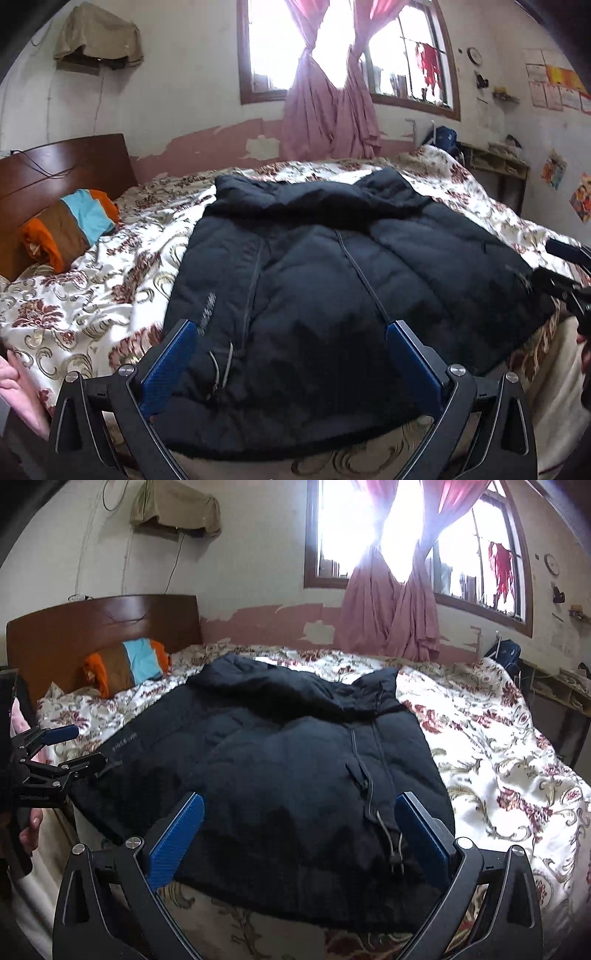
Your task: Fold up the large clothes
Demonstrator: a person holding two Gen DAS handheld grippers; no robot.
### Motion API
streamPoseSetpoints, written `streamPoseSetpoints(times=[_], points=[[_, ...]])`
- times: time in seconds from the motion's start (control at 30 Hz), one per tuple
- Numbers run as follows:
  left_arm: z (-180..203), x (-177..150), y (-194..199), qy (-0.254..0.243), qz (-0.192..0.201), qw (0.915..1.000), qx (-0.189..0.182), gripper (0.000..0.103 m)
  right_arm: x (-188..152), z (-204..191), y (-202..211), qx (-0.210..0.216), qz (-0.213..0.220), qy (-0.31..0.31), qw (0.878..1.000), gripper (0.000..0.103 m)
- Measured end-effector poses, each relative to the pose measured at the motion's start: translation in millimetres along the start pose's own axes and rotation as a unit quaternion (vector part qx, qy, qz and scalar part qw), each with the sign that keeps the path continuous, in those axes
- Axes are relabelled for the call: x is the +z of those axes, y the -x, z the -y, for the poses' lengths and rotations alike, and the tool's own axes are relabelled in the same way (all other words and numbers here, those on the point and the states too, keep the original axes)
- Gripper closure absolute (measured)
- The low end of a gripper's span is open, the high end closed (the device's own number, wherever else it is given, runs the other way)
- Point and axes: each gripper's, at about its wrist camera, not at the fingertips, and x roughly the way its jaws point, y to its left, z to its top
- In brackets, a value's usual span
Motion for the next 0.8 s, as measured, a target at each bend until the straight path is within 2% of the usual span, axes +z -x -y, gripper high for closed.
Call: streamPoseSetpoints(times=[0.17, 0.33, 0.5, 0.63, 0.8], points=[[1.1, -16.3, -1.1, -0.016, -0.018, 0.9997, -0.006, 0.0, -12.0, 1.0, -2.5, -0.001, -0.021, 0.004, 1.0, 0.002], [2.1, -29.0, -4.8, -0.025, -0.03, 0.9991, 0.015, 0.0, -17.9, 3.8, -6.5, 0.02, -0.036, -0.015, 0.999, 0.002], [1.3, -35.9, -4.6, -0.024, -0.043, 0.9988, 0.005, 0.0, -24.4, -4.2, -12.9, 0.02, -0.059, 0.011, 0.998, 0.002], [4.5, -44.5, -2.0, -0.058, -0.046, 0.9972, 0.01, 0.0, -33.3, -13.0, -18.3, 0.031, -0.091, 0.042, 0.994, 0.002], [11.7, -57.8, 1.4, -0.101, -0.047, 0.9936, 0.021, 0.0, -44.2, -20.6, -25.7, 0.02, -0.122, 0.072, 0.99, 0.002]])
